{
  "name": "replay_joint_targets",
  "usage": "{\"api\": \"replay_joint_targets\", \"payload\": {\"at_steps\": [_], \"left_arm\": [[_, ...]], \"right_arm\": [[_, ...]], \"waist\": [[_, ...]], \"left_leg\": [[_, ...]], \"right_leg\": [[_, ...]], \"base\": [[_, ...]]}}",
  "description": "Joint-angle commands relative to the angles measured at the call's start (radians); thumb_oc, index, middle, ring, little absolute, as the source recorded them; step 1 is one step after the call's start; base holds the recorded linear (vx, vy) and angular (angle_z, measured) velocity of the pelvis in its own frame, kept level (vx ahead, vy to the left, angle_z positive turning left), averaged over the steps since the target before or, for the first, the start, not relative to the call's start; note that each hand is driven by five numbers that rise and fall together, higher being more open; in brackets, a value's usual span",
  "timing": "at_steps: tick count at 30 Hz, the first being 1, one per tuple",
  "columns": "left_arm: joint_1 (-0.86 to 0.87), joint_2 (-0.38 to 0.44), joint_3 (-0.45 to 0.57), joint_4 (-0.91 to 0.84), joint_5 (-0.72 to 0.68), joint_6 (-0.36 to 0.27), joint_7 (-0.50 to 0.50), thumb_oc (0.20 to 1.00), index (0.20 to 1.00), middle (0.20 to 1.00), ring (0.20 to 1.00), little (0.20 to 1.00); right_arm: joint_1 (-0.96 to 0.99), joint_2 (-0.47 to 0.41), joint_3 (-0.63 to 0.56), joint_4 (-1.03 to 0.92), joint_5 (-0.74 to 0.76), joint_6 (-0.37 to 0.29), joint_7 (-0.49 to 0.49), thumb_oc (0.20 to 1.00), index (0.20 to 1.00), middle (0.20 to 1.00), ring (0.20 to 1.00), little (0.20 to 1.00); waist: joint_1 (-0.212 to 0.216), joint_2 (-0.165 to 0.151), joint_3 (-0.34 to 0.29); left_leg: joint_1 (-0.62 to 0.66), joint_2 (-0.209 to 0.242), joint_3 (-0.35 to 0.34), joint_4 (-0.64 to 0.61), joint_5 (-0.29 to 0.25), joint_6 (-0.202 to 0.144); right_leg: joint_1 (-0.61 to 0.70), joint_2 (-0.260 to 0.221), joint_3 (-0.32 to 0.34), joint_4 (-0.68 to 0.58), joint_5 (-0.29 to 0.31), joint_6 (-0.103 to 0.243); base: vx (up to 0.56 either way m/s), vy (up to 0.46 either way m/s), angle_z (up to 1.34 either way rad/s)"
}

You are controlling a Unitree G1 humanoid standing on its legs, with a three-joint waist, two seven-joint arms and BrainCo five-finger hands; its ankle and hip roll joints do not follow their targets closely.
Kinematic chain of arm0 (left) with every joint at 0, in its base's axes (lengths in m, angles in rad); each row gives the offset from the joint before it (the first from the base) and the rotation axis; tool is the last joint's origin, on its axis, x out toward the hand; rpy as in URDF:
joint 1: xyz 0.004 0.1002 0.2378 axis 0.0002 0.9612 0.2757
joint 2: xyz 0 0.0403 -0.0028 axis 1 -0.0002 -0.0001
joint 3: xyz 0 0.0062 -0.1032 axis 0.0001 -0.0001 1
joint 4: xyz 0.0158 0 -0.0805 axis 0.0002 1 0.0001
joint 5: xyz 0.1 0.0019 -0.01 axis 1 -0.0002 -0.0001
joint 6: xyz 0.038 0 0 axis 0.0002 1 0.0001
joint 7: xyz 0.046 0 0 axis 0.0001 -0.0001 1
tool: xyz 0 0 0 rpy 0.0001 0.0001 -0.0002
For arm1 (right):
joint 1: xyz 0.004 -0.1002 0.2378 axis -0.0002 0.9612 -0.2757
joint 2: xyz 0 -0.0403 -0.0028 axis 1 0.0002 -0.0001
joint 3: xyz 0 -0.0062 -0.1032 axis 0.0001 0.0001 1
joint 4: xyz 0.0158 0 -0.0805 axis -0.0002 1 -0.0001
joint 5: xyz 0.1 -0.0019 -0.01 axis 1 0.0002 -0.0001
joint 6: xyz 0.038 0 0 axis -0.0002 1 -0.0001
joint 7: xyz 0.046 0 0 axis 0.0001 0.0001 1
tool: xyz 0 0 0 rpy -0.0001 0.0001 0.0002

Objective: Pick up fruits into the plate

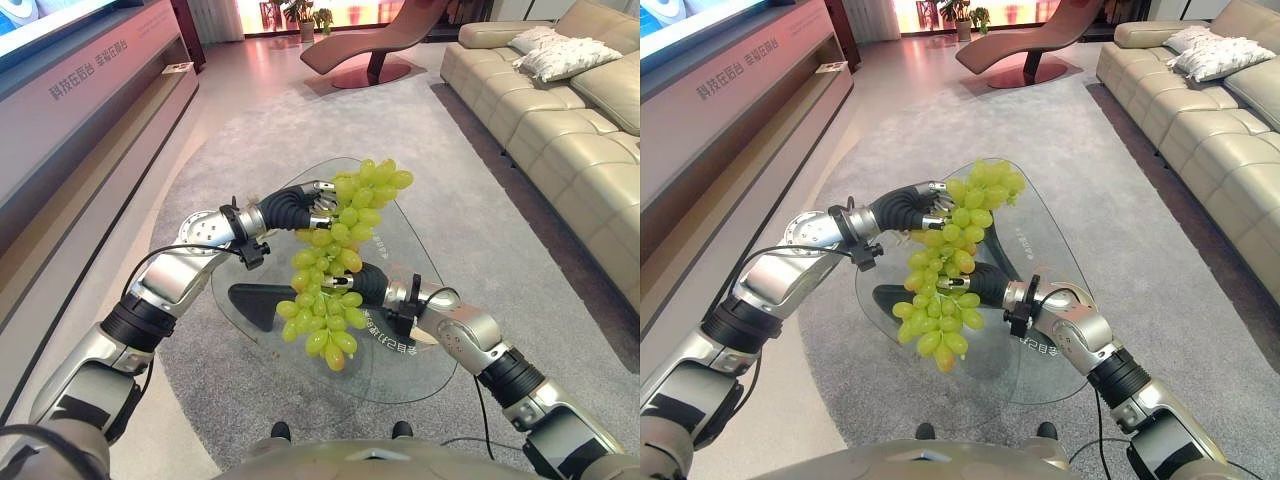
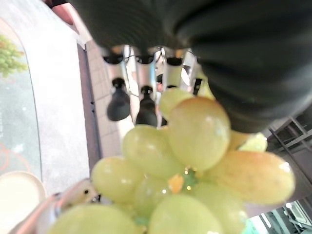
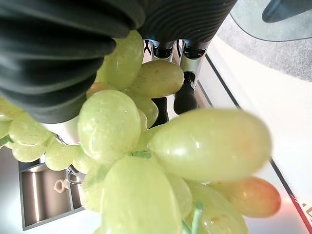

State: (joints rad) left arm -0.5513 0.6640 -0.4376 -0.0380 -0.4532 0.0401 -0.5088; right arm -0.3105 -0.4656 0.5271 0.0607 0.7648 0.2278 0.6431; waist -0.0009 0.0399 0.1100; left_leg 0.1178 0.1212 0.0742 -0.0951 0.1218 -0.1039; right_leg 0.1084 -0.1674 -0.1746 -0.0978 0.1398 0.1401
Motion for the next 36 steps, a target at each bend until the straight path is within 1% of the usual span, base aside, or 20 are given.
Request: {"api": "replay_joint_targets", "payload": {"at_steps": [1,4,5,6,7,14,22,29,32,34,36], "left_arm": [[-0.151,0.005,-0.014,0.015,-0.051,-0.064,0.013,0.200,0.200,0.200,0.200,0.200],[-0.147,0.004,-0.008,0.017,-0.059,-0.053,0.015,0.200,0.200,0.200,0.200,0.200],[-0.144,0.003,-0.004,0.017,-0.063,-0.046,0.012,0.354,0.354,0.354,0.354,0.354],[-0.144,0.003,-0.003,0.017,-0.064,-0.043,0.012,0.598,0.598,0.598,0.598,0.598],[-0.140,0.004,0.001,0.016,-0.069,-0.034,0.014,1.000,1.000,1.000,1.000,1.000],[-0.120,0.010,0.015,0.022,-0.074,-0.027,0.011,1.000,1.000,1.000,1.000,1.000],[-0.026,0.034,0.091,0.019,-0.087,-0.016,-0.001,1.000,1.000,1.000,1.000,1.000],[0.169,0.028,0.236,0.018,-0.114,0.000,0.022,1.000,1.000,1.000,1.000,1.000],[0.300,-0.003,0.321,0.045,-0.093,-0.008,0.065,1.000,1.000,1.000,1.000,1.000],[0.349,-0.018,0.347,0.071,-0.087,-0.010,0.081,1.000,1.000,1.000,1.000,1.000],[0.405,-0.040,0.369,0.112,-0.052,-0.015,0.115,1.000,1.000,1.000,1.000,1.000]], "right_arm": [[-0.067,0.057,-0.006,-0.079,0.062,-0.055,0.037,0.200,0.200,0.200,0.200,0.200],[-0.062,0.058,-0.013,-0.073,0.064,-0.062,0.032,0.200,0.200,0.200,0.200,0.200],[-0.059,0.058,-0.017,-0.074,0.061,-0.063,0.028,0.200,0.200,0.200,0.200,0.200],[-0.058,0.058,-0.018,-0.074,0.060,-0.063,0.027,0.200,0.200,0.200,0.200,0.200],[-0.053,0.058,-0.024,-0.074,0.058,-0.064,0.027,0.200,0.200,0.200,0.200,0.200],[-0.032,0.052,-0.043,-0.066,0.063,-0.080,0.013,0.200,0.200,0.200,0.200,0.200],[0.040,0.034,-0.134,-0.043,0.077,-0.135,-0.011,0.200,0.200,0.200,0.200,0.200],[0.150,0.012,-0.269,-0.008,0.063,-0.205,-0.028,0.200,0.200,0.200,0.200,0.200],[0.214,0.007,-0.356,0.020,0.045,-0.239,-0.042,0.200,0.200,0.200,0.200,0.200],[0.232,0.005,-0.389,0.032,0.039,-0.251,-0.055,0.200,0.200,0.200,0.200,0.200],[0.248,-0.002,-0.426,0.054,0.030,-0.268,-0.074,0.200,0.200,0.200,0.200,0.200]], "waist": [[0.016,-0.031,0.002],[0.016,-0.031,0.002],[0.016,-0.031,0.002],[0.016,-0.030,0.002],[0.015,-0.030,0.001],[0.015,-0.029,0.001],[0.018,-0.027,0.001],[0.024,-0.024,0.008],[0.025,-0.024,0.018],[0.025,-0.025,0.024],[0.024,-0.026,0.034]], "left_leg": [[0.104,-0.051,0.011,0.008,-0.169,0.027],[0.105,-0.051,0.011,0.008,-0.169,0.028],[0.105,-0.051,0.010,0.008,-0.169,0.028],[0.104,-0.051,0.010,0.008,-0.169,0.028],[0.104,-0.051,0.009,0.008,-0.170,0.028],[0.105,-0.050,0.011,0.008,-0.168,0.028],[0.106,-0.048,0.010,0.008,-0.170,0.028],[0.106,-0.044,0.008,0.008,-0.170,0.028],[0.105,-0.042,0.004,0.008,-0.170,0.028],[0.103,-0.040,0.003,0.008,-0.169,0.027],[0.098,-0.038,0.001,0.010,-0.169,0.026]], "right_leg": [[0.098,-0.031,0.008,0.011,-0.123,0.017],[0.099,-0.031,0.008,0.011,-0.124,0.017],[0.098,-0.031,0.008,0.011,-0.124,0.017],[0.098,-0.031,0.007,0.011,-0.124,0.017],[0.098,-0.031,0.008,0.011,-0.124,0.016],[0.099,-0.031,0.006,0.011,-0.124,0.016],[0.100,-0.032,-0.001,0.011,-0.124,0.018],[0.099,-0.035,-0.007,0.011,-0.123,0.020],[0.097,-0.036,-0.010,0.011,-0.122,0.020],[0.094,-0.036,-0.011,0.011,-0.122,0.021],[0.089,-0.036,-0.012,0.011,-0.121,0.021]], "base": [[0.00,0.000,0.00],[0.00,0.000,0.00],[0.00,0.000,0.00],[0.00,0.000,0.00],[0.00,0.000,0.00],[0.00,0.000,0.00],[0.00,0.000,0.00],[0.00,0.000,0.00],[0.00,0.000,0.00],[0.00,0.000,0.00],[-0.01,-0.038,0.03]]}}
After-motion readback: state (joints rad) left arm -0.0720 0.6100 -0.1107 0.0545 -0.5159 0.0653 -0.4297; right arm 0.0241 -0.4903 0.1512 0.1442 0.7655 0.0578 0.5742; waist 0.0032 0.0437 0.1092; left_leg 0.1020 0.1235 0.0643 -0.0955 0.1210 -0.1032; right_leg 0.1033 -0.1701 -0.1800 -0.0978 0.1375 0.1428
